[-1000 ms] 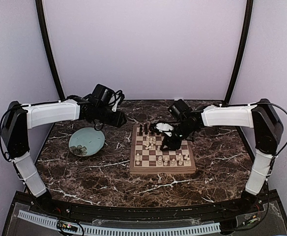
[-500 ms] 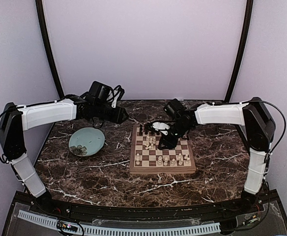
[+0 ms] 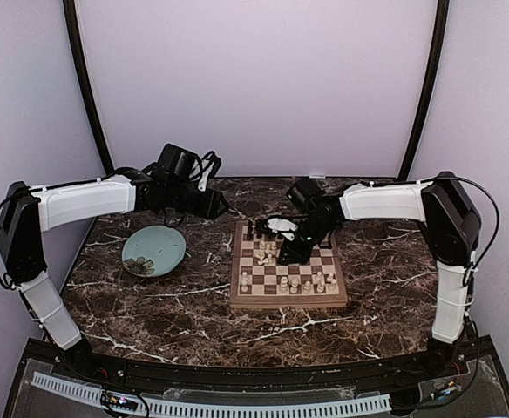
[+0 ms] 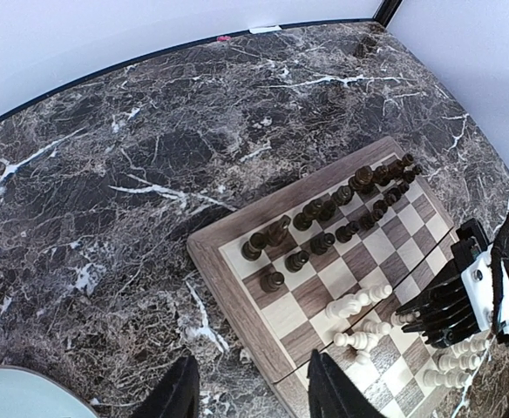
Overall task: Set up the chess pieces on the board
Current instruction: Pick up the pawn from the chessboard, then place the pawn at f2.
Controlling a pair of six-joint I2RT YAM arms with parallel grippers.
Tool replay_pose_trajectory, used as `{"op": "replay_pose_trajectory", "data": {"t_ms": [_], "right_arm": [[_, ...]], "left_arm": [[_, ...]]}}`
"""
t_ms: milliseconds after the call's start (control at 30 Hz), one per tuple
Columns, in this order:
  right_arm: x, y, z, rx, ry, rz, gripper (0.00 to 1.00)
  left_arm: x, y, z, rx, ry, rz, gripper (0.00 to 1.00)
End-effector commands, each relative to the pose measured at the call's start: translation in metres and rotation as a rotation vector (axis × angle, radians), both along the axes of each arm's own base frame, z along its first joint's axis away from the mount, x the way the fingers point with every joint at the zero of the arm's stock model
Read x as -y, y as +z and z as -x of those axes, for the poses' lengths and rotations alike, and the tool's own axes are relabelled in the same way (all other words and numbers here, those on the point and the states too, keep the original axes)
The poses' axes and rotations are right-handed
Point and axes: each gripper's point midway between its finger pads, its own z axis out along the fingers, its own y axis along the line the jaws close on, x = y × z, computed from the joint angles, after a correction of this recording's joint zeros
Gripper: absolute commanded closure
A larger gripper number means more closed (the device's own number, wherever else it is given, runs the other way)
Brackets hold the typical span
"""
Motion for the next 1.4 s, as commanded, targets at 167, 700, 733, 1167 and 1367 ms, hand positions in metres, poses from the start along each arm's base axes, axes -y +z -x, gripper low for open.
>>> {"op": "replay_pose_trajectory", "data": {"t_ms": [167,700,733,1167,1367], "right_arm": [[0.005,0.037,0.008,0.066,0.009,-0.031,0.89],[0.049,0.014,0.052,0.023,0.036,0.041,0.9],[0.049,0.013,0.052,0.019,0.034,0.045,0.9],[0.056,0.002,0.052,0.019,0.023,0.084,0.9],[0.057,-0.002,0.054,0.006,0.027,0.093,0.89]], "left_arm": [[0.003,0.017,0.001,0.017,-0.013,0.042,0.56],[0.008,0.01,0.002,-0.009,-0.033,0.049,0.56],[0.009,0.009,0.002,-0.013,-0.036,0.05,0.56],[0.011,0.006,0.004,-0.026,-0.047,0.058,0.56],[0.011,0.006,0.004,-0.026,-0.048,0.056,0.56]]}}
